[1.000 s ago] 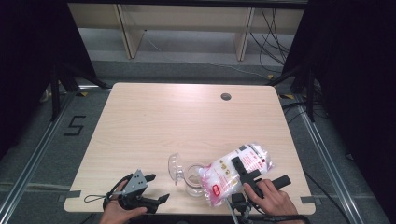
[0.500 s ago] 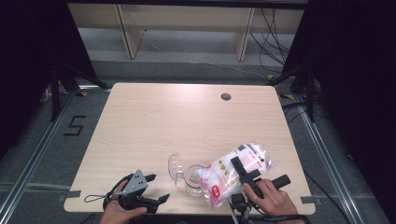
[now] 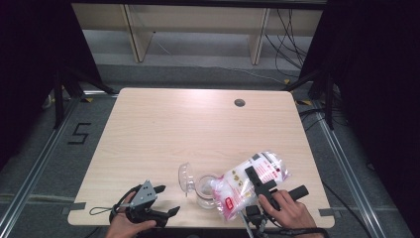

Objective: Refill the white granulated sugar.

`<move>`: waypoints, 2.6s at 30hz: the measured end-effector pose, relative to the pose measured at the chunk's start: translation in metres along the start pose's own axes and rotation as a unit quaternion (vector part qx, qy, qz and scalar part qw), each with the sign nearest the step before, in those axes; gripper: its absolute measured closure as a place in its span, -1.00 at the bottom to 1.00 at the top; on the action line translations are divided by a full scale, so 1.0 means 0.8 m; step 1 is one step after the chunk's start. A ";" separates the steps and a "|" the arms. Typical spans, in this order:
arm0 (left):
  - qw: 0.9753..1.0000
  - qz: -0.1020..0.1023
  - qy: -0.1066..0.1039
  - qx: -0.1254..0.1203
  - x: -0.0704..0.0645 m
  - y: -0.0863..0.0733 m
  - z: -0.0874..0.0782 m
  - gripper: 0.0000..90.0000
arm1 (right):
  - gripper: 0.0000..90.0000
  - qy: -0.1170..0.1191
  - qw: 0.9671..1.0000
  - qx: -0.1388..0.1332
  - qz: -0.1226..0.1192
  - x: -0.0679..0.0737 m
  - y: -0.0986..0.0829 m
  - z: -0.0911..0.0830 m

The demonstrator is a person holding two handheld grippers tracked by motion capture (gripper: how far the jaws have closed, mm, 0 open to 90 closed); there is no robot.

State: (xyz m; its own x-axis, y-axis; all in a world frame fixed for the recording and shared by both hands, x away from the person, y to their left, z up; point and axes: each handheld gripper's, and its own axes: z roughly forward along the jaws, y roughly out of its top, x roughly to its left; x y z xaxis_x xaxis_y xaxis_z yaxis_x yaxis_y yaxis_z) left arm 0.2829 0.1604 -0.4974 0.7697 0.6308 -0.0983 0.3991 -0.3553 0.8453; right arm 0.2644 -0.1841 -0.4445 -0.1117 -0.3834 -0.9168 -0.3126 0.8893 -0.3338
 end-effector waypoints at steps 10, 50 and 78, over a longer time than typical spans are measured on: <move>1.000 0.001 0.000 0.001 0.001 0.000 -0.001 -0.65 | 0.17 -0.002 1.000 0.000 0.004 0.002 0.002 -0.001; 1.000 0.006 -0.004 0.003 0.002 -0.001 0.001 -0.65 | 0.19 -0.003 1.000 -0.004 -0.001 0.001 0.002 0.001; 1.000 0.009 -0.003 0.005 0.002 -0.001 0.000 -0.65 | 0.19 -0.008 1.000 -0.007 -0.004 -0.002 0.003 0.001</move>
State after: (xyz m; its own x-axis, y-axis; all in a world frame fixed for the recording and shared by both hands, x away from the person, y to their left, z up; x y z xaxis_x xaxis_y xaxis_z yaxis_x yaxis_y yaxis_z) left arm 0.2841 0.1614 -0.4981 0.7800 0.6198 -0.0865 0.3905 -0.3739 0.8412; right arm 0.2647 -0.1811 -0.4441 -0.0937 -0.3865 -0.9175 -0.3272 0.8823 -0.3383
